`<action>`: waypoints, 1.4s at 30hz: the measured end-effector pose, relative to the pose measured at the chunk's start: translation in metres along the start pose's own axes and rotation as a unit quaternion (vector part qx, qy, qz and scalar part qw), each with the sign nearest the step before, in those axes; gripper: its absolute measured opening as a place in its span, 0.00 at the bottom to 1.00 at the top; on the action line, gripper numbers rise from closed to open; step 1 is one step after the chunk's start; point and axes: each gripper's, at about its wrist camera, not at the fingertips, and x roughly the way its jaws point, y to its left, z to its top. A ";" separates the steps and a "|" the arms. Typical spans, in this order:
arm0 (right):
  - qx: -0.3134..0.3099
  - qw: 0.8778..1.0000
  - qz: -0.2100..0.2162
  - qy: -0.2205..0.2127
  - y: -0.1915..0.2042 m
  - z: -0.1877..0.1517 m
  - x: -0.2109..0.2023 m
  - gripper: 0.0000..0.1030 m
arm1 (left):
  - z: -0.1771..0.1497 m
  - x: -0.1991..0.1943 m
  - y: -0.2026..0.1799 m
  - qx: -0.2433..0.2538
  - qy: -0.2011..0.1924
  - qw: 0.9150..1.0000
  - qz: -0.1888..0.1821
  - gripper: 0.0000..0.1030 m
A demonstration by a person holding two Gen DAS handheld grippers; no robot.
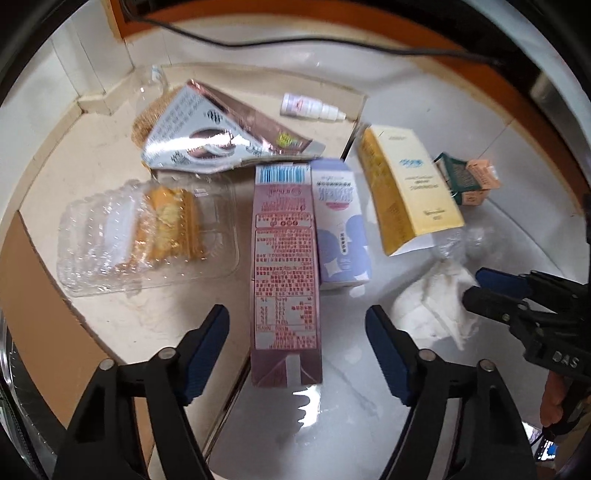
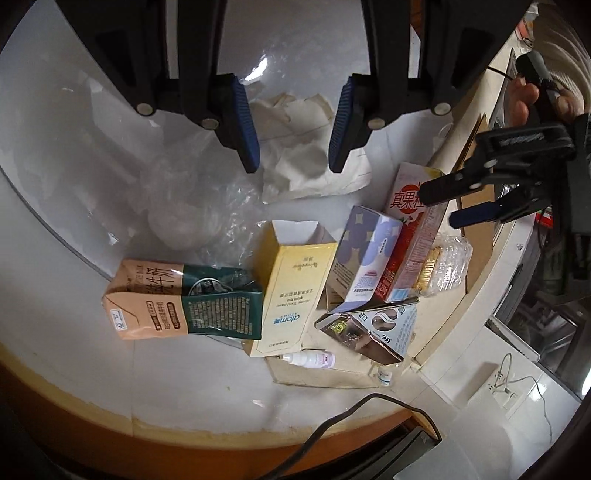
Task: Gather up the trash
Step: 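Grasp the pink milk carton with left tool while right tool grasps white tissue, then carry the carton and tissue down to the trash bin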
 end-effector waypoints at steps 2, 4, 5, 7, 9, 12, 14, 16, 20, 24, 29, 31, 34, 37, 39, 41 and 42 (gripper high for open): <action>-0.011 1.000 -0.003 0.005 0.000 0.000 0.003 0.44 | 0.001 0.007 0.001 -0.003 0.009 1.000 -0.001 0.66; -0.016 1.000 0.002 0.022 0.000 -0.001 0.010 0.44 | 0.002 0.014 0.002 -0.007 0.015 1.000 -0.004 0.59; -0.018 0.999 0.003 0.027 -0.001 -0.001 0.013 0.44 | 0.003 0.016 0.002 -0.007 0.017 1.000 -0.006 0.56; -0.020 0.999 0.011 0.029 -0.002 -0.002 0.015 0.44 | 0.002 0.020 0.003 -0.010 0.023 1.000 -0.008 0.45; -0.022 0.999 0.018 0.029 -0.001 -0.002 0.016 0.44 | 0.000 0.023 0.003 -0.011 0.023 1.000 -0.003 0.36; -0.034 0.999 0.012 0.032 0.004 -0.003 0.018 0.38 | -0.001 0.024 0.004 -0.016 0.020 1.000 -0.008 0.34; -0.041 0.999 0.003 0.030 0.010 -0.005 0.018 0.32 | -0.005 0.023 0.007 -0.023 0.018 0.999 -0.013 0.34; -0.046 0.999 0.003 0.026 0.014 -0.008 0.014 0.23 | -0.009 0.022 0.010 -0.027 0.014 0.999 -0.018 0.34; -0.062 0.998 -0.005 0.006 0.030 -0.015 0.004 0.20 | -0.021 0.011 0.013 -0.034 0.002 0.999 -0.021 0.34; -0.068 0.997 -0.007 -0.018 0.050 -0.027 -0.015 0.20 | -0.039 -0.013 0.018 -0.045 -0.014 0.998 -0.037 0.34; -0.063 0.997 -0.013 -0.053 0.074 -0.047 -0.046 0.20 | -0.071 -0.061 0.021 -0.026 -0.042 0.997 -0.051 0.34; -0.060 0.996 -0.015 -0.066 0.085 -0.057 -0.059 0.20 | -0.083 -0.084 0.020 -0.016 -0.054 0.997 -0.057 0.34; -0.055 0.995 -0.018 -0.086 0.106 -0.073 -0.079 0.20 | -0.097 -0.113 0.027 -0.001 -0.073 0.995 -0.067 0.34; -0.055 0.993 -0.023 -0.105 0.127 -0.093 -0.096 0.20 | -0.123 -0.140 0.026 0.012 -0.091 0.993 -0.077 0.34; -0.054 0.991 -0.030 -0.117 0.141 -0.108 -0.107 0.20 | -0.141 -0.155 0.023 0.019 -0.100 0.991 -0.084 0.34; -0.052 0.990 -0.034 -0.123 0.153 -0.122 -0.114 0.20 | -0.159 -0.170 0.022 0.024 -0.107 0.990 -0.090 0.34; -0.051 0.990 -0.036 -0.126 0.159 -0.130 -0.117 0.20 | -0.171 -0.178 0.022 0.027 -0.112 0.989 -0.093 0.34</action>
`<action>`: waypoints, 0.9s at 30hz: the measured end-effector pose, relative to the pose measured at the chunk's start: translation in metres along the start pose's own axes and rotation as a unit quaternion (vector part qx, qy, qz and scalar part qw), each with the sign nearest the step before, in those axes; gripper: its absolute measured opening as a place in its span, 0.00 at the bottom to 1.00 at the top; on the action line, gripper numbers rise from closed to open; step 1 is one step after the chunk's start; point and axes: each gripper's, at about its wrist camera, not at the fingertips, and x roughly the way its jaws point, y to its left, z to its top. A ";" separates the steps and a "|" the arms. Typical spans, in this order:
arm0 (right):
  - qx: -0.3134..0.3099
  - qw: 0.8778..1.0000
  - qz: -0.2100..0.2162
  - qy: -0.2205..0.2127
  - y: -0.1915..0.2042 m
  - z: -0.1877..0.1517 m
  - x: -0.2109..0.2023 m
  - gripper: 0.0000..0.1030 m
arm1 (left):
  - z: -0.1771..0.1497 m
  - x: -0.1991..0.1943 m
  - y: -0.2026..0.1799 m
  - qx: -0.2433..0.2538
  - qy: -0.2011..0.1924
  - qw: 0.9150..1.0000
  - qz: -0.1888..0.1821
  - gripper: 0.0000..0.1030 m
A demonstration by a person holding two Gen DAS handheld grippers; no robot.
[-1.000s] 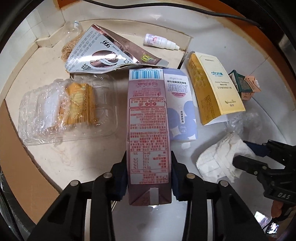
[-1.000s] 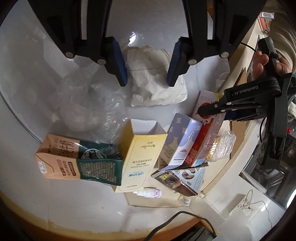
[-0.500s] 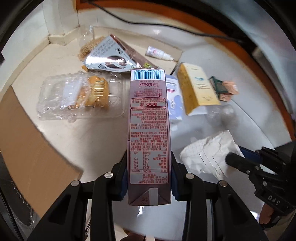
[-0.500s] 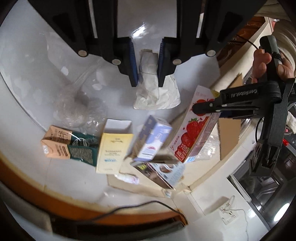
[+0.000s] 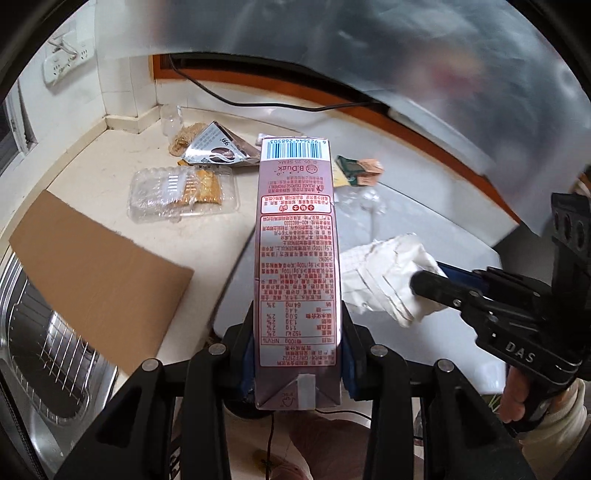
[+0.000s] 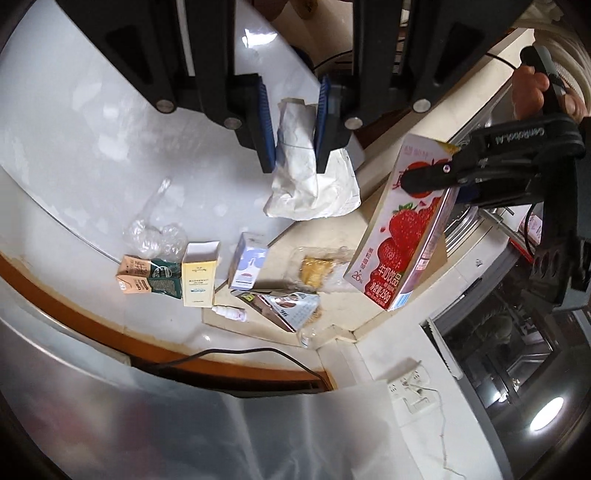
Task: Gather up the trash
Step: 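Carry the carton and tissue down to the trash bin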
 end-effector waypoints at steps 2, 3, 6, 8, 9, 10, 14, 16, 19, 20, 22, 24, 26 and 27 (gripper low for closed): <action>0.003 1.000 -0.003 -0.004 0.014 -0.014 -0.010 0.20 | -0.020 -0.016 -0.003 0.005 -0.006 1.000 -0.003 0.34; 0.005 1.000 -0.004 -0.003 0.020 -0.022 -0.013 0.20 | -0.028 -0.020 -0.004 0.006 -0.007 1.000 -0.003 0.34; 0.010 1.000 -0.005 0.000 0.035 -0.045 -0.021 0.20 | -0.058 -0.033 0.000 0.009 -0.005 1.000 -0.005 0.34; 0.014 1.000 -0.008 0.003 0.044 -0.063 -0.022 0.20 | -0.082 -0.038 0.004 0.008 0.003 1.000 -0.007 0.34; 0.017 1.000 -0.008 0.007 0.049 -0.072 -0.022 0.20 | -0.090 -0.038 0.006 0.006 0.007 1.000 -0.008 0.34; 0.023 1.000 -0.006 0.013 0.052 -0.080 -0.020 0.20 | -0.099 -0.038 0.008 0.006 0.012 1.000 -0.008 0.34; 0.034 0.999 -0.009 0.040 0.061 -0.113 -0.009 0.20 | -0.140 -0.031 0.017 0.003 0.033 0.999 -0.008 0.34; 0.039 0.998 -0.015 0.056 0.063 -0.130 -0.001 0.20 | -0.158 -0.022 0.020 -0.002 0.045 0.999 -0.007 0.34; 0.040 0.996 -0.030 0.077 0.064 -0.151 0.014 0.20 | -0.179 -0.004 0.026 -0.011 0.061 0.998 -0.003 0.34; 0.039 0.995 -0.037 0.083 0.064 -0.157 0.020 0.20 | -0.185 0.004 0.027 -0.013 0.067 0.998 0.003 0.34; 0.035 0.993 -0.053 0.097 0.062 -0.169 0.038 0.20 | -0.197 0.022 0.030 -0.016 0.079 0.997 0.015 0.34; 0.033 0.991 -0.061 0.111 0.058 -0.180 0.059 0.20 | -0.211 0.044 0.034 -0.023 0.092 0.995 0.020 0.34; 0.030 0.990 -0.062 0.121 0.055 -0.192 0.080 0.20 | -0.221 0.068 0.040 -0.030 0.100 0.994 0.023 0.34; 0.027 0.990 -0.062 0.125 0.053 -0.197 0.090 0.20 | -0.227 0.084 0.044 -0.034 0.105 0.993 0.031 0.34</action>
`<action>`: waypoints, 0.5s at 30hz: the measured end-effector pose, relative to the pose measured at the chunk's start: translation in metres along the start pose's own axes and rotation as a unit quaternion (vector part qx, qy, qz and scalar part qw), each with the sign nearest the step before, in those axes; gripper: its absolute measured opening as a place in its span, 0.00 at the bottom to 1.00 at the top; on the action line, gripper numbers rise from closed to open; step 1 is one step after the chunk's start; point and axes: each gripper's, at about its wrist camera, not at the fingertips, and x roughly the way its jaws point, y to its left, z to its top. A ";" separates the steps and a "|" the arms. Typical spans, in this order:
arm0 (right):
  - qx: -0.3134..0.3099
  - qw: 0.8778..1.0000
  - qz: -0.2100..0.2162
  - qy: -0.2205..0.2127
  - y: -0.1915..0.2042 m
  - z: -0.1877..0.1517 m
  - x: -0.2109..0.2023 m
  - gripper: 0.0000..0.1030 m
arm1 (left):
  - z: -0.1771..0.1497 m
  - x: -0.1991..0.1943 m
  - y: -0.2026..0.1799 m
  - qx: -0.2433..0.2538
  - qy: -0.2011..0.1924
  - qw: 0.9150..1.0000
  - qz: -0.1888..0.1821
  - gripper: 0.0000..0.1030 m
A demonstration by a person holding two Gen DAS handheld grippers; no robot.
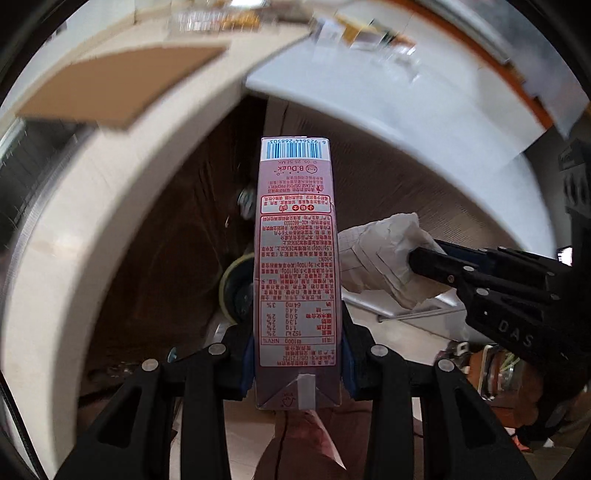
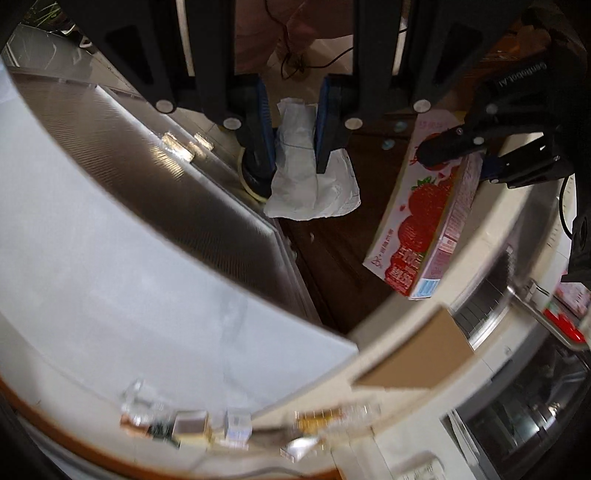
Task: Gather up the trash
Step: 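Carry the carton and tissue down to the trash bin, then open both tools over the trash bin to drop carton and tissue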
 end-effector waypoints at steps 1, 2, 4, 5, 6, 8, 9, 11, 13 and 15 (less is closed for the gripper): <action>-0.006 1.000 -0.003 0.004 -0.001 -0.001 0.015 0.20 | -0.003 0.018 0.005 -0.006 0.004 1.000 0.005 0.34; -0.014 1.000 -0.007 0.008 -0.002 -0.004 0.031 0.20 | -0.005 0.034 0.009 -0.014 0.008 1.000 0.005 0.34; -0.027 0.999 -0.011 0.015 -0.002 -0.009 0.062 0.21 | -0.008 0.062 0.018 -0.030 0.018 0.999 0.007 0.34; -0.035 0.999 -0.015 0.022 -0.002 -0.011 0.081 0.21 | -0.012 0.078 0.023 -0.037 0.020 0.999 0.008 0.34; -0.040 0.999 -0.015 0.027 -0.003 -0.012 0.095 0.21 | -0.014 0.098 0.030 -0.042 0.024 0.999 0.010 0.34; -0.048 0.998 -0.019 0.034 -0.006 -0.016 0.130 0.21 | -0.018 0.135 0.040 -0.049 0.031 0.998 0.013 0.34; -0.052 0.998 -0.021 0.040 -0.007 -0.019 0.148 0.21 | -0.019 0.150 0.044 -0.051 0.034 0.998 0.016 0.34; -0.052 0.997 -0.017 0.052 -0.012 -0.023 0.183 0.22 | -0.021 0.186 0.053 -0.053 0.041 0.997 0.026 0.34; -0.057 0.996 -0.021 0.059 -0.015 -0.027 0.218 0.24 | -0.024 0.210 0.060 -0.054 0.045 0.997 0.035 0.34; -0.065 0.995 -0.024 0.066 -0.016 -0.031 0.249 0.25 | -0.028 0.237 0.069 -0.055 0.053 0.996 0.036 0.35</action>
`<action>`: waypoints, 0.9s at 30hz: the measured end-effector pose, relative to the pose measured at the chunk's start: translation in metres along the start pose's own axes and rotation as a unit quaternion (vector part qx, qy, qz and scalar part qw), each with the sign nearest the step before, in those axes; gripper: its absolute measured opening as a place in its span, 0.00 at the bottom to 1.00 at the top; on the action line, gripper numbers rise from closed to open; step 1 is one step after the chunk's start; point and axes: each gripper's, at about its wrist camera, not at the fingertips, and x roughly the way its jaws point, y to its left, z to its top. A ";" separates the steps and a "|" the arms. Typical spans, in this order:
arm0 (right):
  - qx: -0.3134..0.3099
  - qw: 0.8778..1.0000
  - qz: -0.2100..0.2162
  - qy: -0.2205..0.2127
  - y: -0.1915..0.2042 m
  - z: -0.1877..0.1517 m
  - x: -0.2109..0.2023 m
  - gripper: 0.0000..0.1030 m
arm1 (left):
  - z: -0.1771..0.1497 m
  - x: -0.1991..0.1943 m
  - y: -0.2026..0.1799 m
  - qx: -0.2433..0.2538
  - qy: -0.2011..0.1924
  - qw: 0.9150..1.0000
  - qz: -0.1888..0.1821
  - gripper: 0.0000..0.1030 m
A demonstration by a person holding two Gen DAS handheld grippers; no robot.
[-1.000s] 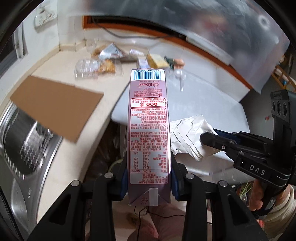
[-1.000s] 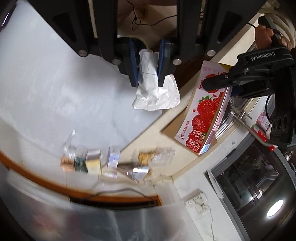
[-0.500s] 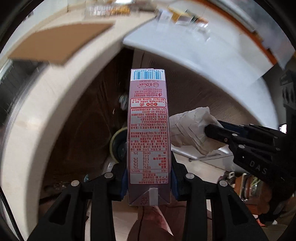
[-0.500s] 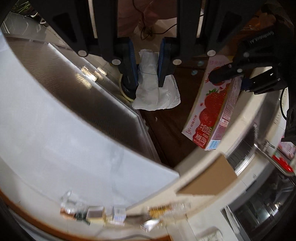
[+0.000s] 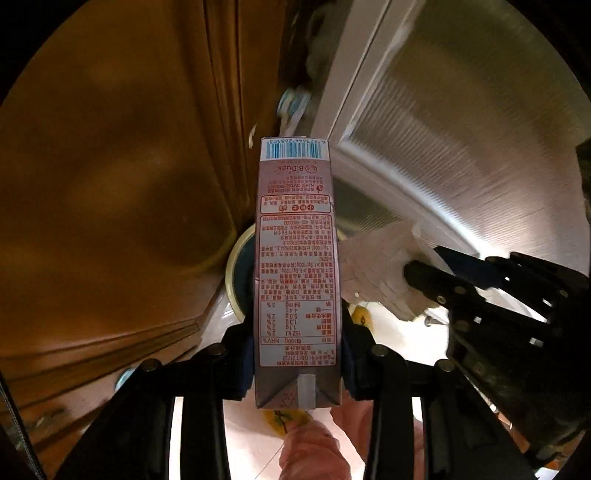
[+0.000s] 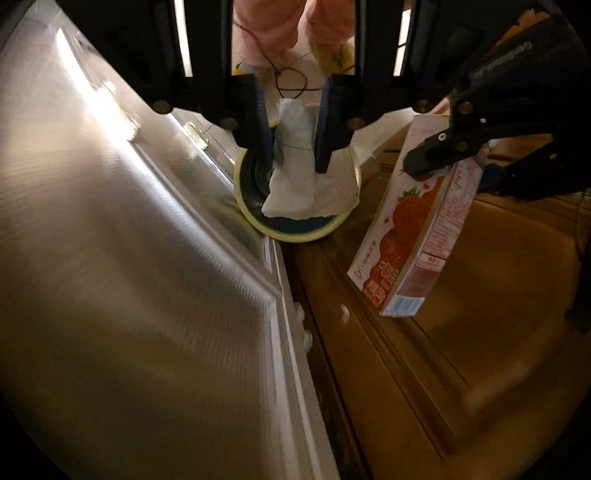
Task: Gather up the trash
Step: 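Open both tools over the trash bin to drop carton and tissue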
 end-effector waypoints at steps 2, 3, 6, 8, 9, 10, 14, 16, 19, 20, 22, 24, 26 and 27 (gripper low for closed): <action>-0.006 1.000 -0.005 0.001 0.000 0.001 0.026 0.25 | 0.000 0.023 0.004 0.008 0.003 1.000 0.004 0.35; -0.008 1.000 -0.008 0.003 -0.001 0.002 0.041 0.26 | 0.000 0.030 0.006 0.014 0.003 1.000 0.008 0.35; -0.008 1.000 -0.006 0.003 -0.002 0.003 0.066 0.32 | 0.003 0.051 0.006 0.035 0.004 0.999 0.020 0.47; -0.010 1.000 -0.011 0.004 -0.005 0.002 0.080 0.33 | 0.005 0.061 0.007 0.046 0.001 0.998 0.043 0.67; -0.011 1.000 -0.013 0.004 -0.006 0.004 0.084 0.35 | 0.005 0.063 0.008 0.051 0.001 0.998 0.045 0.69; -0.010 1.000 -0.014 0.004 -0.008 0.004 0.088 0.36 | 0.006 0.067 0.008 0.056 0.004 0.997 0.044 0.69; 0.001 1.000 -0.011 0.002 -0.015 -0.002 0.091 0.37 | 0.006 0.072 0.019 0.054 0.010 0.998 0.041 0.70; 0.007 1.000 -0.011 0.001 -0.019 -0.003 0.089 0.37 | 0.004 0.071 0.021 0.051 0.009 0.998 0.040 0.72; 0.010 1.000 -0.010 -0.001 -0.020 0.001 0.085 0.37 | 0.015 0.066 0.018 0.046 0.001 0.998 0.038 0.78; 0.009 1.000 -0.012 -0.002 -0.022 0.001 0.083 0.37 | 0.017 0.063 0.017 0.045 -0.003 0.998 0.038 0.78; 0.009 1.000 -0.013 -0.005 -0.023 0.002 0.077 0.37 | 0.019 0.058 0.014 0.045 -0.008 0.998 0.040 0.78; 0.012 1.000 -0.013 -0.007 -0.025 0.003 0.069 0.37 | 0.018 0.049 0.013 0.045 -0.012 0.998 0.041 0.78; 0.015 1.000 -0.012 -0.007 -0.030 0.001 0.063 0.37 | 0.019 0.041 0.011 0.045 -0.015 0.998 0.042 0.78; 0.017 1.000 -0.012 -0.006 -0.031 0.001 0.058 0.37 | 0.019 0.034 0.008 0.044 -0.016 0.998 0.043 0.78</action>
